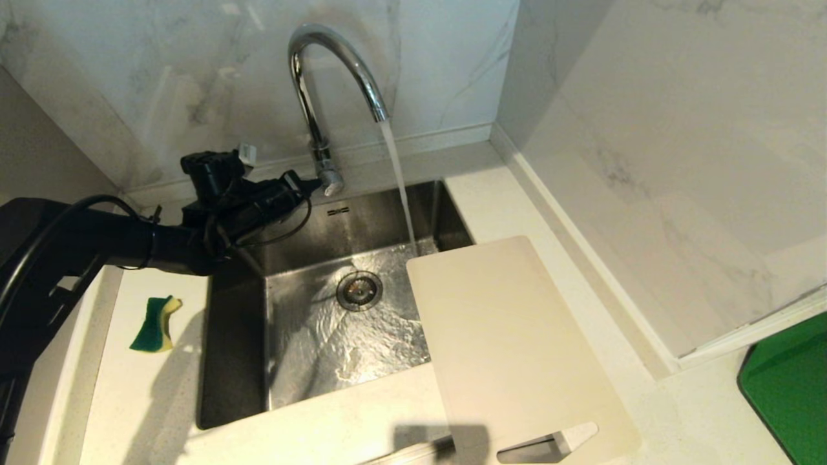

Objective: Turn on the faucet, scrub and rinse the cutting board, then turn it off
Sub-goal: Turn off the tap

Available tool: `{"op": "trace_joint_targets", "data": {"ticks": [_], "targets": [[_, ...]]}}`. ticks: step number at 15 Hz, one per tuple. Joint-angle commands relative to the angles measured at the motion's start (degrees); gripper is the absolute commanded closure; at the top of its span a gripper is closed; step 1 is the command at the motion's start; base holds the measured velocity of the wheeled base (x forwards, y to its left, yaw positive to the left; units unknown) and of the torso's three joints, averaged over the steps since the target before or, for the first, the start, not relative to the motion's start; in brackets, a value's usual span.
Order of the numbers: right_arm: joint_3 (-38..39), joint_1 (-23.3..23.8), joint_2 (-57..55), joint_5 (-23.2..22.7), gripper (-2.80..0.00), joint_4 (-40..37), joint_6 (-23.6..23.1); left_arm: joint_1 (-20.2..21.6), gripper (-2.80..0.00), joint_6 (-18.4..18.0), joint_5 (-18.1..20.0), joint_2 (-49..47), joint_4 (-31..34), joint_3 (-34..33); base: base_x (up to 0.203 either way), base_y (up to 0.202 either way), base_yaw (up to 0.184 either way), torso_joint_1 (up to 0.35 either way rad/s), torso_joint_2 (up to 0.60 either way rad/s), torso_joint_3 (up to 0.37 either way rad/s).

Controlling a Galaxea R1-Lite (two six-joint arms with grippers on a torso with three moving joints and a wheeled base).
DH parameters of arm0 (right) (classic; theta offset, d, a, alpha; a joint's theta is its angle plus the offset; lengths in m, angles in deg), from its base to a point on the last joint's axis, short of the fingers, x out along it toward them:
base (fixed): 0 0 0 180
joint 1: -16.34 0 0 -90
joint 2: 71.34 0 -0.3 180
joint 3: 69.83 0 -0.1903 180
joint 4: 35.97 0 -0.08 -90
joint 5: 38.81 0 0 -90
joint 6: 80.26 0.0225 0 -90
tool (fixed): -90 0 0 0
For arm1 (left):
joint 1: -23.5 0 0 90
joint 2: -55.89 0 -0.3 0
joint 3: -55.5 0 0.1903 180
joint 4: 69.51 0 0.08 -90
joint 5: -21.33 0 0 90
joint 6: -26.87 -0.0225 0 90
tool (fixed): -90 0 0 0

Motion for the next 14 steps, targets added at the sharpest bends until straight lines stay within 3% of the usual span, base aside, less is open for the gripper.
{"op": "trace_joint_targets", "data": {"ticks": [1,14], "targets": [[0.0,-0.01,0.0,0.0,0.0,-0.13,-0.02,0.52,0.0,0.25,-0.26,-1.85,-0.26,2.25,0.0,0.0,0.0,0.0,0.0,0.0],[-0.09,-0.01,0.0,0.0,0.0,-0.21,-0.2,3.68,0.0,0.38,-0.09,-4.32,-0.17,8.83,0.0,0.0,0.0,0.0,0.0,0.0]]}}
